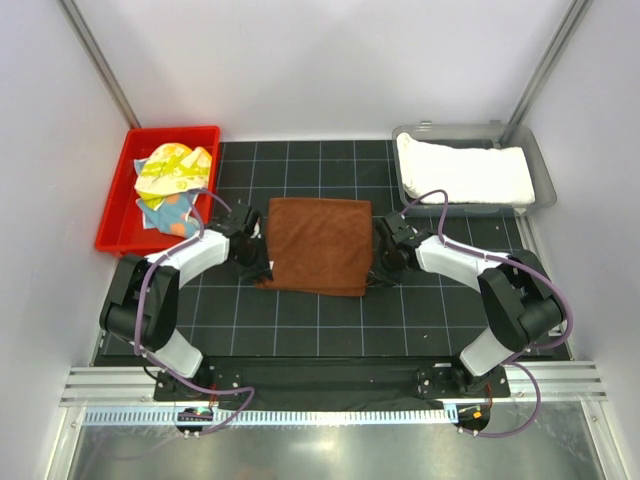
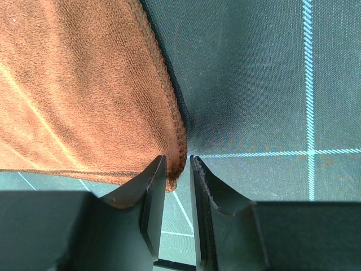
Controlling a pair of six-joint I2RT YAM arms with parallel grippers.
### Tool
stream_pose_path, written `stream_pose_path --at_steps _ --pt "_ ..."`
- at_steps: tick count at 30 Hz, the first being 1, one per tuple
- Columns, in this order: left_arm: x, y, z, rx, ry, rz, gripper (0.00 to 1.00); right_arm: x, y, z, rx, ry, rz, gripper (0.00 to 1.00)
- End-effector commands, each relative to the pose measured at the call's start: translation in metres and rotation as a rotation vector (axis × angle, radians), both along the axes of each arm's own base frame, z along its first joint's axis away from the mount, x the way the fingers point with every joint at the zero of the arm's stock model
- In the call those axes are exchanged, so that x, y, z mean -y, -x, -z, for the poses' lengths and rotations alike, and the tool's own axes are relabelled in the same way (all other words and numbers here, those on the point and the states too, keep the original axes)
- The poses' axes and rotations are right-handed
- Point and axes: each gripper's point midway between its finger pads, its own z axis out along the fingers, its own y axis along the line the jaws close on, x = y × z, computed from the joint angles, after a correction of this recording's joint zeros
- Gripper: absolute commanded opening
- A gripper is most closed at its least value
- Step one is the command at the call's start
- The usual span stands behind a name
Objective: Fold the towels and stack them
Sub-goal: Fold the towel
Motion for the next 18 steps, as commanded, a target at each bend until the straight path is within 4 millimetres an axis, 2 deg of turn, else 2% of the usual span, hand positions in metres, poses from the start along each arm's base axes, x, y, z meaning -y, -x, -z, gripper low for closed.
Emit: stream_pose_path --at_steps 1,5,8,11,12,15,18 --pt "0.002 -0.001 -0.01 0.035 0.006 -0.006 0.37 -0.002 -0.01 -0.013 0.061 -0.011 0.009 0.3" --pt "0.005 0.0 -0.005 0.022 0.008 -0.001 0.34 -0.001 -0.009 -0.013 0.061 -0.011 0.009 0.29" --pt "0.006 0.0 -0.006 0.024 0.009 -0.002 0.28 -0.002 -0.009 -0.014 0.063 -0.014 0.009 0.28" --pt "0.006 -0.002 -0.009 0.036 0.013 -0.006 0.19 -0.002 -0.01 -0.014 0.066 -0.015 0.009 0.27" --pt "0.007 -0.002 -0.01 0.037 0.014 -0.006 0.12 -0.002 -0.009 -0.014 0.065 -0.014 0.009 0.26" --pt "0.007 -0.004 -0.013 0.039 0.013 -0.006 0.0 -0.003 -0.011 -0.014 0.067 -0.016 0.009 0.22" --pt "0.008 -0.005 -0.015 0.037 0.01 -0.004 0.0 -0.003 -0.011 -0.015 0.069 -0.018 0.011 0.14"
